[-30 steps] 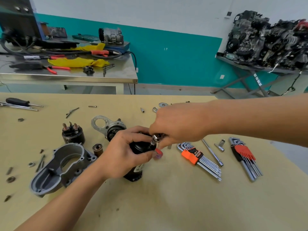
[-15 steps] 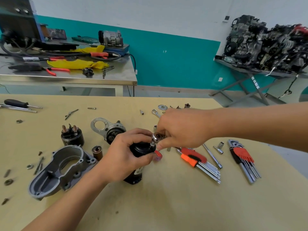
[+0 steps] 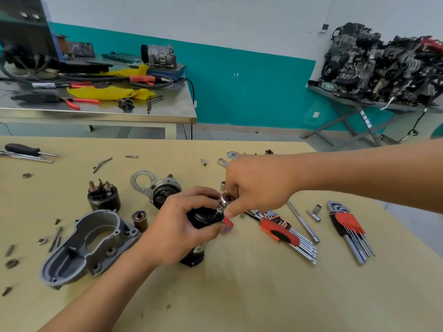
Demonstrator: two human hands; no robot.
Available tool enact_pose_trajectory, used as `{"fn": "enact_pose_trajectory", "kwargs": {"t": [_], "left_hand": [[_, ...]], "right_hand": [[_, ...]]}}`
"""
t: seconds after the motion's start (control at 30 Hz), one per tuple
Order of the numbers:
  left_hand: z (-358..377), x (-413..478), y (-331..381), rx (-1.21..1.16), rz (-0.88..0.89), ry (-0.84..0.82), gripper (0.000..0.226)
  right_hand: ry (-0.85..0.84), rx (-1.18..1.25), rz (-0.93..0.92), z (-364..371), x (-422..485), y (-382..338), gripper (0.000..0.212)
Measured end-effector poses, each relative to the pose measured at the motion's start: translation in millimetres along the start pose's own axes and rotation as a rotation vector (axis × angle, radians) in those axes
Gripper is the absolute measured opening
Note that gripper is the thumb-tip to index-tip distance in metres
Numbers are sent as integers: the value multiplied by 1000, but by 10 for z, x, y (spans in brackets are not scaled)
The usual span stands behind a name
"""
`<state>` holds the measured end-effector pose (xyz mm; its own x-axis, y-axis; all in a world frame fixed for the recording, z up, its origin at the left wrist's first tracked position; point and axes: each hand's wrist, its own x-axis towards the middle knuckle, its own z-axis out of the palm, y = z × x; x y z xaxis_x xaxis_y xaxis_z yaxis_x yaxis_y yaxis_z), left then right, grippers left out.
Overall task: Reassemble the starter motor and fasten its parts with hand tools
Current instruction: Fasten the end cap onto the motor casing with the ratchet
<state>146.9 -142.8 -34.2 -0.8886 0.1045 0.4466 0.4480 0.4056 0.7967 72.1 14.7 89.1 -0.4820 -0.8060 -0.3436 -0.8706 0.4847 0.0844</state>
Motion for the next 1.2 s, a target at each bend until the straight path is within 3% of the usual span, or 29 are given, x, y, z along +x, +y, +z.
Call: {"fn": "enact_pose_trajectory", "kwargs": {"t": [0.13, 0.2, 0.27, 0.33, 0.43, 0.5, 0.6, 0.7, 0.77, 0.83, 1.0, 1.07, 1.13, 1.2], "left_hand": [[-18, 13, -1, -2, -30, -17, 22], [-19, 9, 13, -9, 1, -16, 19], [-7, -7, 29, -29, 16, -12, 18], [-2, -19, 28, -18, 6, -9, 24], [-8, -12, 14, 17, 3, -10, 25], [-14, 0, 17, 19, 19, -8, 24], [-24, 17, -4, -9, -19, -19, 24], [-49, 30, -31, -42, -34, -50, 21], [-71, 38, -46, -64, -26, -77, 20], [-76, 44, -49, -89, -24, -97, 18], [-65, 37, -119, -94, 3, -83, 28], [-63, 23, -143, -70, 10, -59, 30], [-54, 14, -147, -72, -12, -20, 34], [-33, 2, -147, -81, -5, 17, 42]], "right_hand": [[85, -533, -199, -28, -24, -20, 21], [121, -734, -363, -49, -5, 14, 23], [124, -722, -378, -69, 9, 17, 24], [81, -502, -219, -78, 9, -3, 26], [-29, -88, -29, -33, 33, -5, 47], [-31, 22, 48, 7, 34, -35, 54], [64, -171, 50, 20, 8, -79, 46], [111, -562, -187, -17, -32, -56, 21], [124, -770, -358, -35, -33, 0, 24], [150, -767, -371, -30, -30, 18, 25], [-16, 30, 1, 6, 21, -14, 48], [-55, 154, 79, 28, 29, -42, 52], [13, -43, 10, 30, 29, -65, 46], [88, -459, -138, -8, 10, -56, 22]]}}
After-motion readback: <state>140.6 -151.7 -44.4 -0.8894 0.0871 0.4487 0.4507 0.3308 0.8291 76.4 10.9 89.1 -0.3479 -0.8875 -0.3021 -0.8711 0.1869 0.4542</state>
